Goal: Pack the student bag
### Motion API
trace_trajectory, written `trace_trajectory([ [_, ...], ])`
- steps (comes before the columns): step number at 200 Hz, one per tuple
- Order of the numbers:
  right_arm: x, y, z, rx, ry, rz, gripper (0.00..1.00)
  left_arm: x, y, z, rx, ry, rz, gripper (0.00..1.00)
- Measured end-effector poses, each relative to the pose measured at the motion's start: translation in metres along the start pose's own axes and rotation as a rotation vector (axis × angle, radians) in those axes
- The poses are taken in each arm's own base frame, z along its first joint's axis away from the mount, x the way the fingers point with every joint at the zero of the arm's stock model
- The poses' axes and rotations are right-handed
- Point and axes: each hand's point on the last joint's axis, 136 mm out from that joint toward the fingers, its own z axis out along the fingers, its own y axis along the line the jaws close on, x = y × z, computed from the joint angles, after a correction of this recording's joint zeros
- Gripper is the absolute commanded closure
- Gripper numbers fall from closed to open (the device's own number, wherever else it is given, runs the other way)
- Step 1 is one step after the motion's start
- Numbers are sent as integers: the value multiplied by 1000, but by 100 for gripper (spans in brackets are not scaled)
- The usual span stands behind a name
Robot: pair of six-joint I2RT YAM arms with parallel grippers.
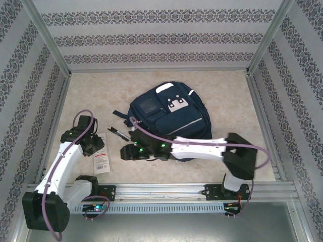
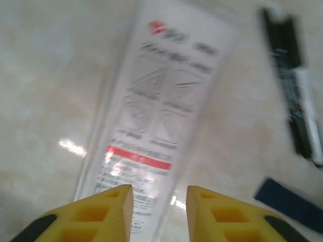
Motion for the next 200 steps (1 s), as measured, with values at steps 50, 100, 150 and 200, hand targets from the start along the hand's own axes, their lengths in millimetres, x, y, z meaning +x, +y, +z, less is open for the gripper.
trace_trajectory([
  [50,-22,6,83,-38,18,25,56,8,36,34,-61,64,-321,95],
  [100,-23,-22,132,13,74,52,56,22,46,59,-60,133,-498,98],
  [150,-27,-7,149,-47,98,66,58,24,46,62,-45,173,-547,99],
  [200,-30,-3,151,-75,109,114,58,23,45,61,-33,158,-549,100],
])
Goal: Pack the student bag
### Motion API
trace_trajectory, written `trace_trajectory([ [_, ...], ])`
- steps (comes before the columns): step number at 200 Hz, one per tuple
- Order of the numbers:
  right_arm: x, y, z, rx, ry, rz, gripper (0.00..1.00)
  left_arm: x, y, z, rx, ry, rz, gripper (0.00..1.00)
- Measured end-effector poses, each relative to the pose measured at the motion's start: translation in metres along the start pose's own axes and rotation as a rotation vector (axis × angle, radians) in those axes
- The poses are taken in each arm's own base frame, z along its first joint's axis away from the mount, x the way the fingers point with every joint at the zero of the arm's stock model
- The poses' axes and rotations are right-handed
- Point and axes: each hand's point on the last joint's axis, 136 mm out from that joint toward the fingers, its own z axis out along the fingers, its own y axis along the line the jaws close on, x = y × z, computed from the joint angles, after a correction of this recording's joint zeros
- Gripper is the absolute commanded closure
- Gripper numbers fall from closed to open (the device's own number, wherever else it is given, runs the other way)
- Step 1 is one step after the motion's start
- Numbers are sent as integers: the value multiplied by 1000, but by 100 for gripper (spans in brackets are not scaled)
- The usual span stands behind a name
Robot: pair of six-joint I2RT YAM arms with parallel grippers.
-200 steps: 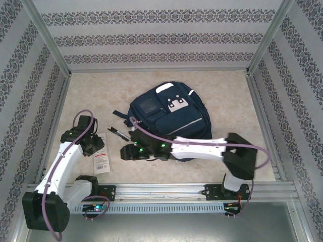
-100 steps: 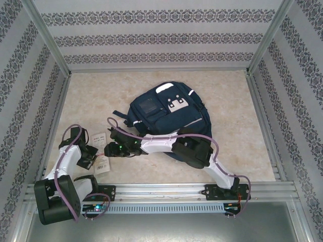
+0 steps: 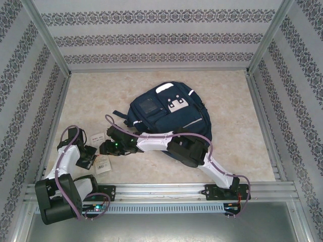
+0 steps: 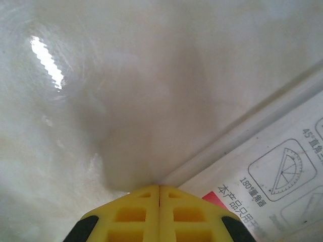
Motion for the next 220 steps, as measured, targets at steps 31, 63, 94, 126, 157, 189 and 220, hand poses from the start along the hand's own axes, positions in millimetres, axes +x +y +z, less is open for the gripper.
trace_trajectory([
  [31,0,-5,-8,37,-39,12,54,-1,0,-2,11,-13,-7,100],
  [63,7,-9,-17,128,-67,13,56,-1,0,-1,12,-10,-28,100],
  [94,23,-15,-18,225,-45,39,59,-1,1,0,9,-9,-42,100],
  [126,35,-11,-6,231,1,72,65,-1,1,0,10,-8,-50,100],
  [157,36,-2,0,183,44,86,71,-1,0,0,12,-7,-50,100],
  [189,36,20,2,80,75,70,97,-2,-2,-3,25,-19,-34,93],
  [220,34,22,-1,34,43,46,100,-6,-14,-18,91,-48,29,52],
])
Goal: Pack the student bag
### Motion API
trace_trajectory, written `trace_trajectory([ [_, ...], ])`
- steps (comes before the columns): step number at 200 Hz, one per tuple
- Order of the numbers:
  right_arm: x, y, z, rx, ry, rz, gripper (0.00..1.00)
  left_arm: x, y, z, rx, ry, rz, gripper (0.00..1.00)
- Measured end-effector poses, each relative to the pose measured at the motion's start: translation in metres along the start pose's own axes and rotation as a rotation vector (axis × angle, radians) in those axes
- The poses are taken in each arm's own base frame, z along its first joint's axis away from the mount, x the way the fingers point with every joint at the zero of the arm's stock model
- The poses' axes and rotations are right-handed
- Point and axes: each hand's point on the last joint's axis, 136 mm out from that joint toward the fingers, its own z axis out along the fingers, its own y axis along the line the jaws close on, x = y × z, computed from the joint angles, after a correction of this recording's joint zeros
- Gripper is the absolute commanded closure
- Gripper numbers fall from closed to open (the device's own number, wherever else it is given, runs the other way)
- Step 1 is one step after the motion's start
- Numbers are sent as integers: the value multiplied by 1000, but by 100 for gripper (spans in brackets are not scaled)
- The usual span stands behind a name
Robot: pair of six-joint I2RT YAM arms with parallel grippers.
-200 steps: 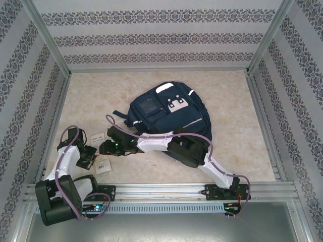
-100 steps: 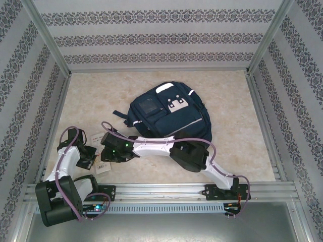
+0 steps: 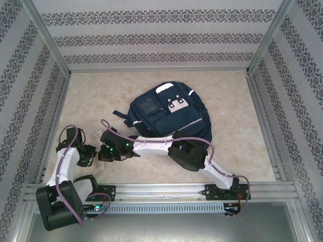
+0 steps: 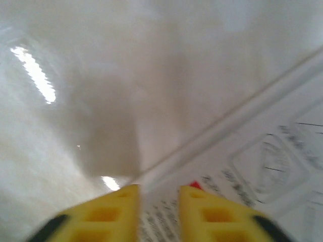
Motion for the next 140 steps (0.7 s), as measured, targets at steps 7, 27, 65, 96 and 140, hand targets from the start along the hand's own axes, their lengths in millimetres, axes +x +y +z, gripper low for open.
trace_trajectory([
  [7,1,0,-2,-4,-6,-12,100,-3,-9,-8,39,-17,26,48],
  [27,1,-2,-16,8,-32,-53,100,-16,-40,-42,155,-89,112,43],
  [65,-4,3,-84,38,-130,-164,100,-12,-94,-90,387,-80,280,39],
  [96,-25,10,-181,37,-284,-234,100,41,-145,-119,701,119,478,41],
  [140,-36,-25,-345,150,-605,-287,100,122,-177,-192,942,161,928,36],
])
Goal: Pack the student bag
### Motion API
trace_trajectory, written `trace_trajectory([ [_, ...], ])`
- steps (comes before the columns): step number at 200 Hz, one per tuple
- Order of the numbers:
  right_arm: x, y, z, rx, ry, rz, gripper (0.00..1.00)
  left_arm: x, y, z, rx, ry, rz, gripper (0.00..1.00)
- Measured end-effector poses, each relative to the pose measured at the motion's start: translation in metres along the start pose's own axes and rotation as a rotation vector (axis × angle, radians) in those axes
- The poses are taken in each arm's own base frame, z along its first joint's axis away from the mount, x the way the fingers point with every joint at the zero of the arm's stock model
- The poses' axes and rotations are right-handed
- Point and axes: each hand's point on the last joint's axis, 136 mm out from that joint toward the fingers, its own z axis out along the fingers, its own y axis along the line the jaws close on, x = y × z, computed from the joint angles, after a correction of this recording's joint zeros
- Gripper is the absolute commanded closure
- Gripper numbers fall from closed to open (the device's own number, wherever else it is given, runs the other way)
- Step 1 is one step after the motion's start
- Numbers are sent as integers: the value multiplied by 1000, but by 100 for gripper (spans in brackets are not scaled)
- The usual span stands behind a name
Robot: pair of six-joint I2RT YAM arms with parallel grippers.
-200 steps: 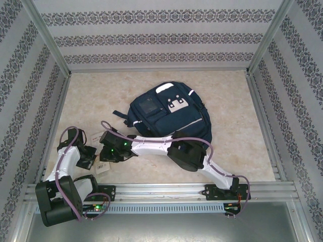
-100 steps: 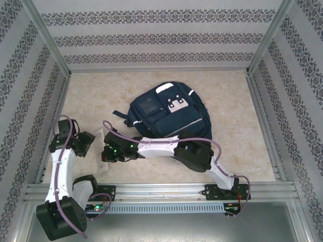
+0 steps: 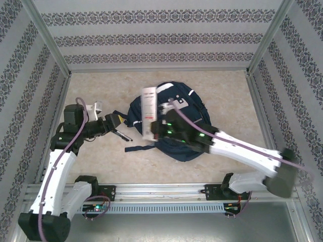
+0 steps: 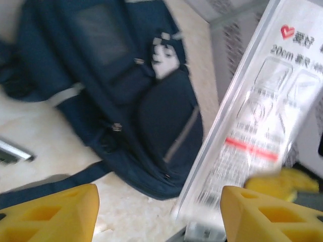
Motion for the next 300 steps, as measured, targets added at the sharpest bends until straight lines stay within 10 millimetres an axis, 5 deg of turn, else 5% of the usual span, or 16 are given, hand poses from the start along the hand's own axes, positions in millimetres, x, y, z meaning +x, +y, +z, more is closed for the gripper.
trace_trajectory([
  [43,-7,-91,-101,151,-217,52,100,28,-49,35,34,152,257,34],
  [79,7,-145,-169,258,-358,93,100,72,-73,100,-54,369,567,28],
  [98,17,-162,-190,299,-384,103,100,93,-84,135,-101,458,748,26],
  [146,43,-185,-198,378,-315,107,100,116,-69,216,-289,594,1091,22],
  [189,52,-192,-200,407,-283,102,100,116,-35,258,-442,661,1225,18],
  [230,54,-194,-204,400,-291,105,100,117,-19,272,-505,691,1273,16],
  [249,55,-195,-204,400,-291,105,100,118,-21,272,-492,706,1280,0],
  [300,57,-196,-203,406,-284,103,100,140,-32,262,-355,770,1237,0],
])
